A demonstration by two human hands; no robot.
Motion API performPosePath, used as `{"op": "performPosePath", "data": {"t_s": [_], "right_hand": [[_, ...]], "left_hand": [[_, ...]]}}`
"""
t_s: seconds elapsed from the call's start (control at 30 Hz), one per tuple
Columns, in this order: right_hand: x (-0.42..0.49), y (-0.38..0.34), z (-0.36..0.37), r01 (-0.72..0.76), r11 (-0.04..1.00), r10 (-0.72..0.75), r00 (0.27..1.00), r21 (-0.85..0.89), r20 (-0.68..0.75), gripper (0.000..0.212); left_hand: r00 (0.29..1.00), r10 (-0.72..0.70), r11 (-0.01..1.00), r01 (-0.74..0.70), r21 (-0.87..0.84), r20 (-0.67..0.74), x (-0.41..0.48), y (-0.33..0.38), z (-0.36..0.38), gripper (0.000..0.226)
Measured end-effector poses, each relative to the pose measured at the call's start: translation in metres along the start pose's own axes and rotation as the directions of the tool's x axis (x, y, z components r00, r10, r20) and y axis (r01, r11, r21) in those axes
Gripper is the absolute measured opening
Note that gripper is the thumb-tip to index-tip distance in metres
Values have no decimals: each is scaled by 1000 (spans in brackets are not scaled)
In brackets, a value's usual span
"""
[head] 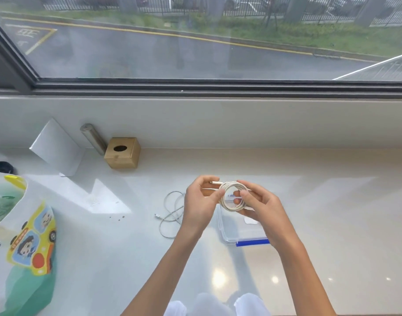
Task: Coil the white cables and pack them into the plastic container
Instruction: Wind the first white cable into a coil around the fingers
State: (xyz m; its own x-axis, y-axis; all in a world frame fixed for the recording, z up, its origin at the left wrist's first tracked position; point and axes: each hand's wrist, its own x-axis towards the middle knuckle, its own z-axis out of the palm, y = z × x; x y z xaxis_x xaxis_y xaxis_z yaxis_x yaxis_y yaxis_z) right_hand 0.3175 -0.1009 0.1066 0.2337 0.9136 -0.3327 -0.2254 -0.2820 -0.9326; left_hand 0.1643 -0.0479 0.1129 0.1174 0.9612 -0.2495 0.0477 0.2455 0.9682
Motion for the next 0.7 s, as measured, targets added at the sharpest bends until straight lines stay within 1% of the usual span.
{"op": "performPosePath", "data": {"t_s": [0.1,0.17,0.27,0.37,0.43,0.5,0.57,0.63,0.7], "right_hand": [[8,0,-30,-30,997,30,1000,-72,-2,24],[16,0,-54,-64,995,65,998,-71,15,25],[37,13,-81,-108,994,107,994,-27,-30,26],[63,40,-92,-160,987,158,981,-9,-112,26],[78,66,-100,-208,977,200,970,-44,-138,21],[92,93,-110,-273,959,261,955,-73,-140,14],[107,116,-118,-344,935,329,932,-85,-154,12],[123,134,-120,-404,909,386,908,-100,-160,12],[141,148,-120,-456,884,439,885,-105,-153,13]], "left_hand": [[997,73,989,-71,129,-14,2,-15,30,24],[996,89,982,-85,167,-17,4,-24,51,23],[998,63,976,-61,211,-2,13,-43,77,24],[997,26,942,-2,337,-68,26,-71,92,20],[995,-13,899,54,436,-96,32,-95,100,18],[993,-90,853,115,510,-72,38,-120,106,17],[987,-152,818,152,555,-47,47,-142,111,16],[987,-153,751,142,645,-39,57,-158,114,17],[989,-128,654,142,743,-75,68,-171,115,27]]}}
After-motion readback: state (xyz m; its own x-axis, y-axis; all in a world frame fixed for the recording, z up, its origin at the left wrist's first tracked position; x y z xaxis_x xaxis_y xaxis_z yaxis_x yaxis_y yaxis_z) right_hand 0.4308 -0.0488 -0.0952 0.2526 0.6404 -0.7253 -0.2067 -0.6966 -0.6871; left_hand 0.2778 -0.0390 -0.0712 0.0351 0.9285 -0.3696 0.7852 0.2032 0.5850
